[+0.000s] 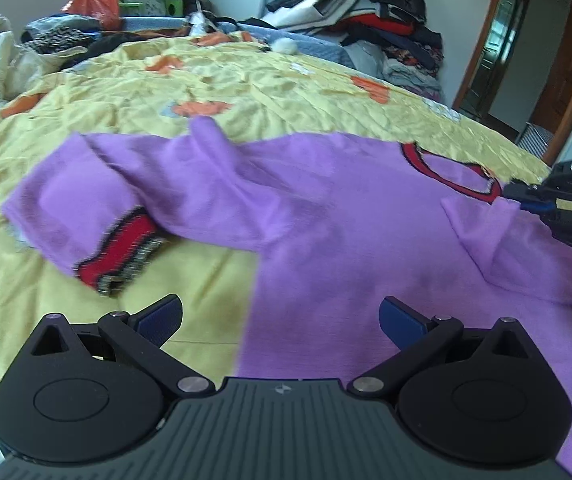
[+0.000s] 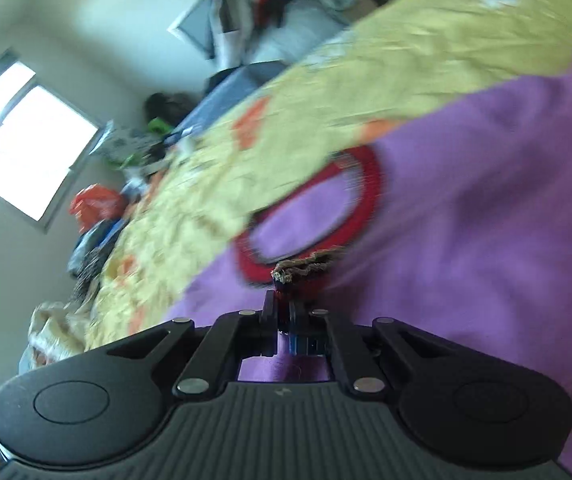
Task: Fold small clothes
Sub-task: 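Lay the sleeve cuff near the collar and open the right gripper, then grasp the other sleeve's red cuff with the left gripper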
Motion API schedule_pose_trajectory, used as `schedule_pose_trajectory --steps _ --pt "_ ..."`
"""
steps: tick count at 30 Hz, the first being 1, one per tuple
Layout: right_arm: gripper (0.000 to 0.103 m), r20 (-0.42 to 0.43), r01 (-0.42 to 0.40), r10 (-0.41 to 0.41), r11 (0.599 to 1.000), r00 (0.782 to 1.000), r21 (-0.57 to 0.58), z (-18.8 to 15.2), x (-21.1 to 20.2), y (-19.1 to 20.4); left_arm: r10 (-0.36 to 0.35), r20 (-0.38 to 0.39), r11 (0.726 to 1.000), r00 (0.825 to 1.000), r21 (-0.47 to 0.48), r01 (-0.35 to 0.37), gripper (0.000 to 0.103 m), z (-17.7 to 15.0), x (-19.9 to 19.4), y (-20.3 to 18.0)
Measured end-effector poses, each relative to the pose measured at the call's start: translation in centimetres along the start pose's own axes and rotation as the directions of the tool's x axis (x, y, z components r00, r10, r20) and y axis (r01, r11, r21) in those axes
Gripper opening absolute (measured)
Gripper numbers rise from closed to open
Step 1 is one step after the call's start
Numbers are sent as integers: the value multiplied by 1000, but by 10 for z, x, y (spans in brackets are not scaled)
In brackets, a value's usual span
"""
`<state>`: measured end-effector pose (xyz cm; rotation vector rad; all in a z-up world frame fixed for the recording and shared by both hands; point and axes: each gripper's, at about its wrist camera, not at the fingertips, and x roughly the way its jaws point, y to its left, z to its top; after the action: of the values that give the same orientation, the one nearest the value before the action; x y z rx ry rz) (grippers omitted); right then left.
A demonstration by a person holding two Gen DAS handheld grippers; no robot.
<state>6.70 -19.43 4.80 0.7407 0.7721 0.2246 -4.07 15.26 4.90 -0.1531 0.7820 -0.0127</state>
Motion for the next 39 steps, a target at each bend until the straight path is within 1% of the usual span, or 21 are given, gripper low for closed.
schedule_pose_trajectory --steps 5,8,11,13,14,15,16,18,19,20,21,22,24,25,27,28,30,32,34,36,39 --pt "5 -44 -23 16 984 999 -175 -46 25 70 34 18 999 999 -21 -34 103 1 -13 23" --pt "5 -86 -17 -7 962 996 -271 -77 46 100 52 20 998 998 -28 -51 103 -1 -19 33" --pt "4 -124 -26 -15 947 992 -320 -101 64 116 68 19 997 997 -36 -67 103 -5 -24 41" --pt "5 -132 -10 -40 935 990 -354 -113 72 123 76 14 996 997 -46 -75 103 -6 -25 46" --pt "8 -143 0 -57 928 988 -372 -118 78 124 77 10 996 997 -51 -77 103 -7 -25 48" --pt "8 -154 12 -74 929 985 -370 -121 83 123 77 7 996 997 -55 -77 103 -6 -25 49" --pt "11 -157 16 -78 933 985 -360 -123 84 119 78 5 995 997 -58 -78 103 -6 -25 50" --pt "31 -154 6 -64 935 986 -354 -124 77 117 74 11 996 997 -60 -74 103 -5 -26 49" --pt "59 -147 13 -72 930 987 -367 -124 69 118 71 12 996 997 -57 -70 103 -3 -26 48" --pt "91 -120 25 -76 925 990 -380 -124 58 117 69 15 996 998 -51 -68 103 -2 -25 45" --pt "99 -71 45 -79 918 994 -395 -123 41 115 72 19 997 997 -43 -71 103 -1 -24 42" --pt "103 -12 61 -73 909 997 -412 -121 24 113 76 23 996 997 -37 -76 103 0 -24 39" --pt "103 101 110 -68 862 993 -495 -118 -12 102 71 20 997 997 -38 -70 103 3 -19 34" --pt "103 136 151 -91 830 986 -537 -114 -24 95 60 22 997 998 -45 -59 103 5 -17 30" --pt "103 190 250 -167 744 968 -619 -98 -36 73 31 31 998 999 -61 -29 103 10 -12 22" --pt "103 205 285 -200 730 958 -621 -89 -38 60 6 38 998 999 -66 -4 103 14 -7 14" --pt "103 208 370 -308 725 928 -581 -62 -37 26 -39 50 997 998 -59 42 103 24 3 -3" --pt "103 201 399 -346 744 916 -536 -42 -38 -5 -86 71 995 994 -41 89 103 35 14 -26" --pt "103 214 426 -369 751 905 -505 -32 -41 -25 -144 104 989 984 -12 146 103 45 26 -48" --pt "103 206 431 -380 761 902 -485 -29 -43 -40 -161 103 987 982 38 158 103 51 44 -69" --pt "103 182 425 -386 774 904 -469 -34 -44 -52 -96 31 991 995 102 92 103 51 79 -88"
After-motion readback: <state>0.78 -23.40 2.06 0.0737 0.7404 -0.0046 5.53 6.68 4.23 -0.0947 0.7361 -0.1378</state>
